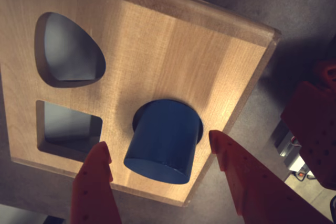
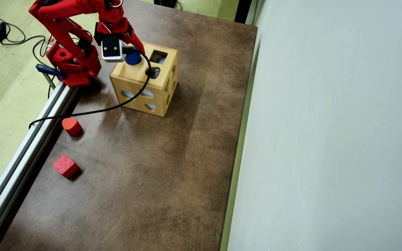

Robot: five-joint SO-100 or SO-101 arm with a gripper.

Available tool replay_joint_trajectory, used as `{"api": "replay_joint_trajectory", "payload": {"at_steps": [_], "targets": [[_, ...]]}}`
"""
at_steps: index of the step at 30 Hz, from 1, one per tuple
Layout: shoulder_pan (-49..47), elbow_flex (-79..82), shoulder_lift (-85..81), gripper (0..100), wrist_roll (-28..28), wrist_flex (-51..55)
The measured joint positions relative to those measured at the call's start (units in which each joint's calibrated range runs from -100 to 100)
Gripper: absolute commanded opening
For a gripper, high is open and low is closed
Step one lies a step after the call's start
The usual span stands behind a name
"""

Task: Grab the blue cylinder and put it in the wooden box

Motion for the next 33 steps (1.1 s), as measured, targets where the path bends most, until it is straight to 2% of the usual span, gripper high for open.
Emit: {"api": "replay_joint_trajectory", "payload": {"at_steps": [9, 15, 27, 33], "targets": [[3.38, 0.0, -8.56, 18, 0.0, 0.0], [9.7, 0.0, -8.56, 17, 0.1, 0.0], [10.13, 1.35, -2.12, 16, 0.1, 0.0], [10.06, 1.35, 0.0, 11, 0.0, -0.16]]}}
